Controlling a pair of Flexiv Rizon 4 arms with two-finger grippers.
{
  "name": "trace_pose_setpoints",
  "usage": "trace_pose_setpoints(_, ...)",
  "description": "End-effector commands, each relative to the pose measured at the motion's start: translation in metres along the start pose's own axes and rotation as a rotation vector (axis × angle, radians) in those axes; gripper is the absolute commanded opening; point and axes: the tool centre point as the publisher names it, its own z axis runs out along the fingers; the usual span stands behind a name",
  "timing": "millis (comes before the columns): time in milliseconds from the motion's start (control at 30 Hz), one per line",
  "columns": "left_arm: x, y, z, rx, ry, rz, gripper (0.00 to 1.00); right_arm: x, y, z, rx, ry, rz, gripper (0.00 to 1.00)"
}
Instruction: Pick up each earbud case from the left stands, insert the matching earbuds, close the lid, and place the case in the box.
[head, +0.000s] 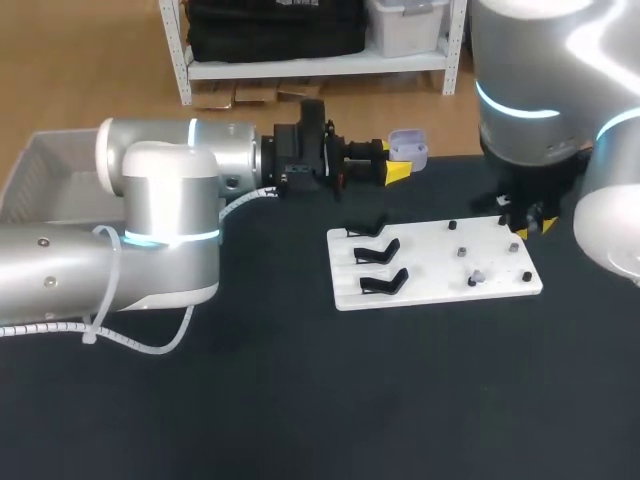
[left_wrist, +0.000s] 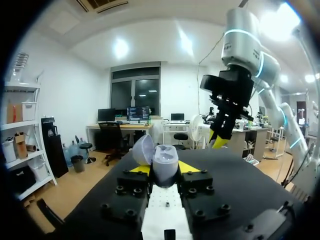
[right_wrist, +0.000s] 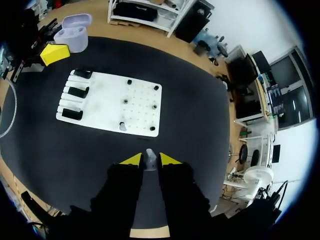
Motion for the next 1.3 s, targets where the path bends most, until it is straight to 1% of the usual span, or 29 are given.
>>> trace_pose_setpoints(33, 0.000, 0.001, 0.000, 0.001, -0.001, 0.000, 0.00, 0.001, 0.000, 0.001, 0.000, -0.002, 0.002, 0.00)
trace_pose_setpoints(133, 0.000, 0.001, 0.000, 0.001, -0.001, 0.000, 0.00, 0.001, 0.000, 0.001, 0.000, -0.002, 0.002, 0.00)
trace_pose_setpoints(167, 0.000, 0.001, 0.000, 0.001, -0.001, 0.000, 0.00, -0.002, 0.004, -0.002, 0.037, 0.041, 0.073, 0.00)
trace_pose_setpoints(200, 0.000, 0.001, 0.000, 0.001, -0.001, 0.000, 0.00, -0.003, 0.006, -0.003, 0.051, 0.090, 0.149, 0.00)
trace_pose_setpoints(233, 0.000, 0.001, 0.000, 0.001, -0.001, 0.000, 0.00, -0.004, 0.009, -0.003, 0.037, 0.146, 0.271, 0.00)
trace_pose_setpoints(267, 0.000, 0.001, 0.000, 0.001, -0.001, 0.000, 0.00, -0.006, 0.010, -0.005, 0.043, 0.167, 0.383, 0.00)
trace_pose_setpoints(300, 0.000, 0.001, 0.000, 0.001, -0.001, 0.000, 0.00, -0.007, 0.013, -0.009, 0.068, 0.184, 0.428, 0.00)
trace_pose_setpoints(367, 0.000, 0.001, 0.000, 0.001, -0.001, 0.000, 0.00, -0.012, 0.021, -0.014, 0.060, 0.206, 0.526, 0.00)
trace_pose_setpoints(433, 0.000, 0.001, 0.000, 0.001, -0.001, 0.000, 0.00, -0.017, 0.027, -0.019, 0.053, 0.212, 0.578, 0.00)
trace_pose_setpoints(467, 0.000, 0.001, 0.000, 0.001, -0.001, 0.000, 0.00, -0.019, 0.029, -0.021, 0.032, 0.217, 0.611, 0.00)
trace_pose_setpoints(633, 0.000, 0.001, 0.000, 0.001, -0.001, 0.000, 0.00, -0.035, 0.037, -0.035, 0.048, 0.194, 0.658, 0.00)
trace_pose_setpoints(800, 0.000, 0.001, 0.000, 0.001, -0.001, 0.000, 0.00, -0.055, 0.044, -0.056, -0.004, 0.174, 0.710, 0.00)
trace_pose_setpoints(867, 0.000, 0.001, 0.000, 0.001, -0.001, 0.000, 0.00, -0.064, 0.049, -0.066, -0.037, 0.118, 0.708, 0.00)
trace_pose_setpoints(1300, 0.000, 0.001, 0.000, 0.001, -0.001, 0.000, 0.00, -0.064, 0.049, -0.066, -0.037, 0.118, 0.708, 0.00)
